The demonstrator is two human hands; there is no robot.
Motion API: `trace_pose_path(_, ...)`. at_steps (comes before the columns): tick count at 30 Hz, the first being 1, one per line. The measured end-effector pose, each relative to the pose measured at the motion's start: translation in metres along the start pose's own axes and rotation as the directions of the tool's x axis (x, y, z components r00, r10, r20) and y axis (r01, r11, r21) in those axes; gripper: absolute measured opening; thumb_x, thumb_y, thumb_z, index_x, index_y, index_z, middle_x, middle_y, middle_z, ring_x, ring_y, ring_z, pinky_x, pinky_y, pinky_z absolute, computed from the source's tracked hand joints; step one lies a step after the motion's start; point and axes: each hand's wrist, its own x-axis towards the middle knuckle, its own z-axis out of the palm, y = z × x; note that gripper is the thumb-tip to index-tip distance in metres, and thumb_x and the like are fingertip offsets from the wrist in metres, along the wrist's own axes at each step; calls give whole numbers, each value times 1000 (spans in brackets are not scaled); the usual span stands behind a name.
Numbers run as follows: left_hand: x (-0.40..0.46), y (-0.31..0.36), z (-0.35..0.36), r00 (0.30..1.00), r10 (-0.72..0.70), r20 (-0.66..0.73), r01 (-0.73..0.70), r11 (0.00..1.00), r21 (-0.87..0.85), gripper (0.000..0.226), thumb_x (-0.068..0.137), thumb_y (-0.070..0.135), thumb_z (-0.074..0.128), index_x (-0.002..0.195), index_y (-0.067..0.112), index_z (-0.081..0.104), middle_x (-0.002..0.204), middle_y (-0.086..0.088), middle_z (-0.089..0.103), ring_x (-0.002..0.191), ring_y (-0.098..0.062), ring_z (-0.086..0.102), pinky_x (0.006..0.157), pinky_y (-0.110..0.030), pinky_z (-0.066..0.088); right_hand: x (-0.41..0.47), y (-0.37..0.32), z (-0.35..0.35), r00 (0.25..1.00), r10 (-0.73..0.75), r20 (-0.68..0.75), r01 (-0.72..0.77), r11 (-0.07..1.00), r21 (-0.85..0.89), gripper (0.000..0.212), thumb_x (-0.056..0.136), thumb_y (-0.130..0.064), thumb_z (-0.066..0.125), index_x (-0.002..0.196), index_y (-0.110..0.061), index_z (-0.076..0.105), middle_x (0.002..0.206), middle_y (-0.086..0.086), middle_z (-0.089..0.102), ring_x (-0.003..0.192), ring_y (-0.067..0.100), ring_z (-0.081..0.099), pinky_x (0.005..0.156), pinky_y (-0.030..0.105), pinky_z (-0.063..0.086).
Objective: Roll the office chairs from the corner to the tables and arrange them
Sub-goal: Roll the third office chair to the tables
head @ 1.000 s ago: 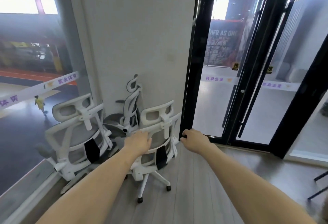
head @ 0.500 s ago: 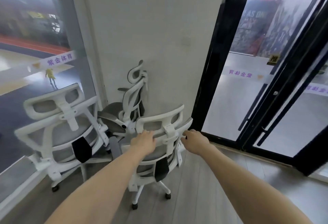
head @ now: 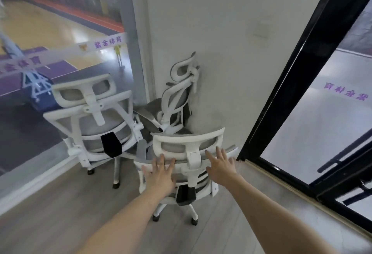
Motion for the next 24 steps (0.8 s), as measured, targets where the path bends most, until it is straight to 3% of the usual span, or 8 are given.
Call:
trace_pose_path(5, 9, 9, 2, 991, -91, 98, 95, 995, -30, 81, 102, 60, 38, 157, 51, -20, 165, -1, -37, 155, -30, -28, 112, -82, -2, 24, 30, 25, 992, -115, 49, 116, 993, -16, 71, 109, -42, 30, 161, -42, -18, 170, 8, -27, 156, 30, -26, 126, 59, -7)
trace_pose_path(14, 22, 41, 0, 970, -211, 122, 217, 975, -41, 82, 101, 56, 44, 158, 52, -14, 166, 1, -36, 156, -26, -26, 116, -79, 4, 47, 54, 18, 983, -180, 47, 178, 983, 31, 72, 105, -46, 30, 162, -41, -14, 169, 9, -27, 155, 28, -27, 127, 52, -9)
trace_pose_path(24, -41, 44, 29, 951, -293, 94, 301, 950, -79, 84, 98, 53, 46, 160, 49, -10, 168, 1, -30, 157, -25, -21, 115, -77, 11, 3, 50, 42, 957, -284, 51, 284, 959, 3, 75, 104, -56, 29, 162, -41, -16, 167, 9, -32, 154, 29, -31, 127, 49, -12)
